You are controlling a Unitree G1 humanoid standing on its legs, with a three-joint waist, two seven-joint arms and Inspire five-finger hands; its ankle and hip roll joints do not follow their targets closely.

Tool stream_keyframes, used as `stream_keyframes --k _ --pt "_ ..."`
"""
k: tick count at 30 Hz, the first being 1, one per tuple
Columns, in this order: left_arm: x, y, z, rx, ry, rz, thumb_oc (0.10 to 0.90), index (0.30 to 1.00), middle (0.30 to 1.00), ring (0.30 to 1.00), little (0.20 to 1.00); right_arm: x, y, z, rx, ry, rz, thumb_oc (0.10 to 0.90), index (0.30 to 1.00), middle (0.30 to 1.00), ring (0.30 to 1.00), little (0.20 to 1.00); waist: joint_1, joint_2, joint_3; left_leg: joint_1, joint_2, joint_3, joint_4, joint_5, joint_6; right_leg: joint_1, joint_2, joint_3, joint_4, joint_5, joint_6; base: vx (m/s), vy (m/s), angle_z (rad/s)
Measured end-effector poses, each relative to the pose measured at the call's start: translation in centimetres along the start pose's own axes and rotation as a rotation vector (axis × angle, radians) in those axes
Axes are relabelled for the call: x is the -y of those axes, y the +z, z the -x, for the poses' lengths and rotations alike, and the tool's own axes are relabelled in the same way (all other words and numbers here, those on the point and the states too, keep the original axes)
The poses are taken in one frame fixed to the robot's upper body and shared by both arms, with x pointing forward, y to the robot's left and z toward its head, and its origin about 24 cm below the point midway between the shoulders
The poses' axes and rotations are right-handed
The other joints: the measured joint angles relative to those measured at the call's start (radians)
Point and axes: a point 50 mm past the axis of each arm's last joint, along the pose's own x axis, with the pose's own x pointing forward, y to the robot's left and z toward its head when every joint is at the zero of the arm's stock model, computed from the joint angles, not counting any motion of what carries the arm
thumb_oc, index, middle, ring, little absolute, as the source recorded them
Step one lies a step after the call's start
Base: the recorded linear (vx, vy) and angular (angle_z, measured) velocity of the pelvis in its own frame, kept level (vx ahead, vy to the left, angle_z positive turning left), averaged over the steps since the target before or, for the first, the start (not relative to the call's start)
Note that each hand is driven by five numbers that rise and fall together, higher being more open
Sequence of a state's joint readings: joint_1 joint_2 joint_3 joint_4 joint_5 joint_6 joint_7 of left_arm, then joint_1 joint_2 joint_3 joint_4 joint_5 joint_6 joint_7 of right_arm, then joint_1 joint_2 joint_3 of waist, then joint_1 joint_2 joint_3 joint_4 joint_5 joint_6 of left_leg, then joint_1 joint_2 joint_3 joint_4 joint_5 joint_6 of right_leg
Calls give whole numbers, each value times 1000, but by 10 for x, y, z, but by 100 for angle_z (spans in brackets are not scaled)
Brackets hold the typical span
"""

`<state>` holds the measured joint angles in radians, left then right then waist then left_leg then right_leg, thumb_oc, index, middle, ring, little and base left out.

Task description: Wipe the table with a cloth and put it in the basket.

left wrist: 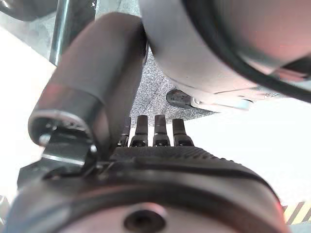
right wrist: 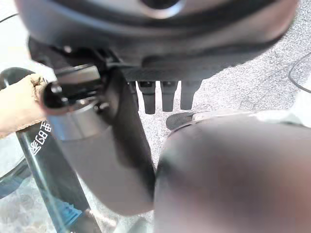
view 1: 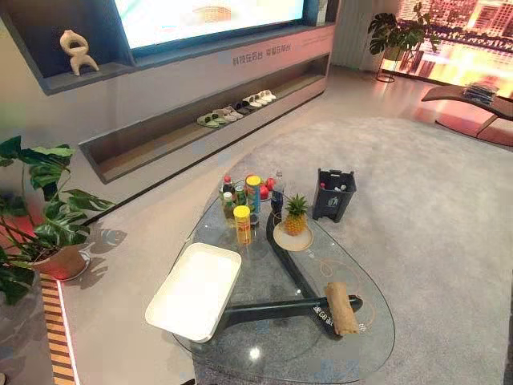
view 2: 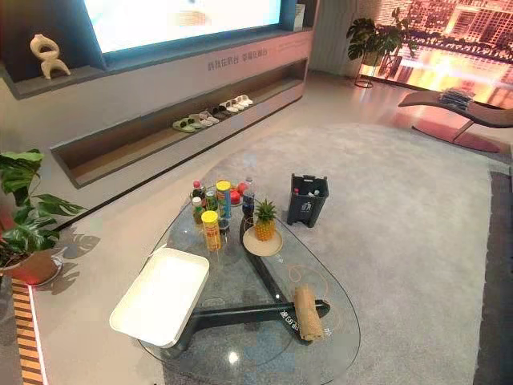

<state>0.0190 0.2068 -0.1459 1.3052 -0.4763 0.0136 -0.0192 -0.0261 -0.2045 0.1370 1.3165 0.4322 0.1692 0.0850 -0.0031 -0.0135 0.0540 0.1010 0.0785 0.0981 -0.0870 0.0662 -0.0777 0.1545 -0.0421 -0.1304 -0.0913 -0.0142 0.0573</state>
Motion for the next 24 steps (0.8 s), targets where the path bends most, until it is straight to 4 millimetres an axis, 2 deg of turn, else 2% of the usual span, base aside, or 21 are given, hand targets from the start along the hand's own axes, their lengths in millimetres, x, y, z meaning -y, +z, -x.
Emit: stream_keyframes --k 24 --pt "2 3 0 6 -29 -2 800 900 900 900 900 0 3 0 -1 4 13 800 900 900 900 900 1 2 9 0 0 0 0 0 0 0 0 0 0 0 0 -2 9 0"
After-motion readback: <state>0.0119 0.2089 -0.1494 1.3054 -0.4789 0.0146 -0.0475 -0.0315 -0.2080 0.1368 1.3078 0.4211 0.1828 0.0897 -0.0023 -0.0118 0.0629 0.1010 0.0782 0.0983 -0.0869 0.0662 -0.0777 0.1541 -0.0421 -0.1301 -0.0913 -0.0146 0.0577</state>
